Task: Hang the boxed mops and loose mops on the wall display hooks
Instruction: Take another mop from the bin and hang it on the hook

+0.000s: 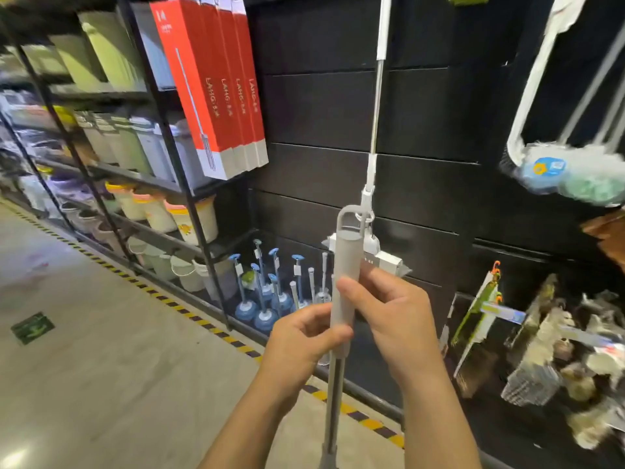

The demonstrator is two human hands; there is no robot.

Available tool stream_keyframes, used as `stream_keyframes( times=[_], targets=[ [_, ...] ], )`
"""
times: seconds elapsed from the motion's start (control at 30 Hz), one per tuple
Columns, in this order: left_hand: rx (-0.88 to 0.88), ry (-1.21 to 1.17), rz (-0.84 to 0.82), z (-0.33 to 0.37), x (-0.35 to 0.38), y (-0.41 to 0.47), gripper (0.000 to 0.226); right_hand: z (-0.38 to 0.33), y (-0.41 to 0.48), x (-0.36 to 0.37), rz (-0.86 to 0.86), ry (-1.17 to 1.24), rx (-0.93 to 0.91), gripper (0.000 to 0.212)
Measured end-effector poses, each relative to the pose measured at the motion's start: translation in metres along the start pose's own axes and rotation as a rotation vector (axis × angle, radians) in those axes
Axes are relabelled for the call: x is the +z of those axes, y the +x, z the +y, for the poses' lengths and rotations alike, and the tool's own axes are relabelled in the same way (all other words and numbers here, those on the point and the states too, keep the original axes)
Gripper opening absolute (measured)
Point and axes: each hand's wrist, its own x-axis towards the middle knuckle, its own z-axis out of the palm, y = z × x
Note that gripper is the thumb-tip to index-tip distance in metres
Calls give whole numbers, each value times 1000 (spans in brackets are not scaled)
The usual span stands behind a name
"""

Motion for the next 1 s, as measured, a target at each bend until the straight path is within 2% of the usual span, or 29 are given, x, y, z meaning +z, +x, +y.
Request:
stream_keyframes(
  times=[0.1,0.2,0.37,0.67,0.9,1.0],
  targets=[
    [-28,-1,29,-4,-8,32,28,13,33,9,-36,-15,-3,44],
    [-31,-33,43,-10,-15,68,29,25,69,17,-64,-18,-4,23],
    [-41,-62,10,-21,-27,140,31,41,132,30,-63,-43,-9,21],
    [39,-120,-174,-16,-52,300,32,51,263,53,121,-98,-69,31],
    [121,-109,-324,21,-58,396,29,42,344,57,297,-142,-127,26],
    [129,-107,-356,43,-57,421,28,31,372,53,331,-145,-135,32]
  ],
)
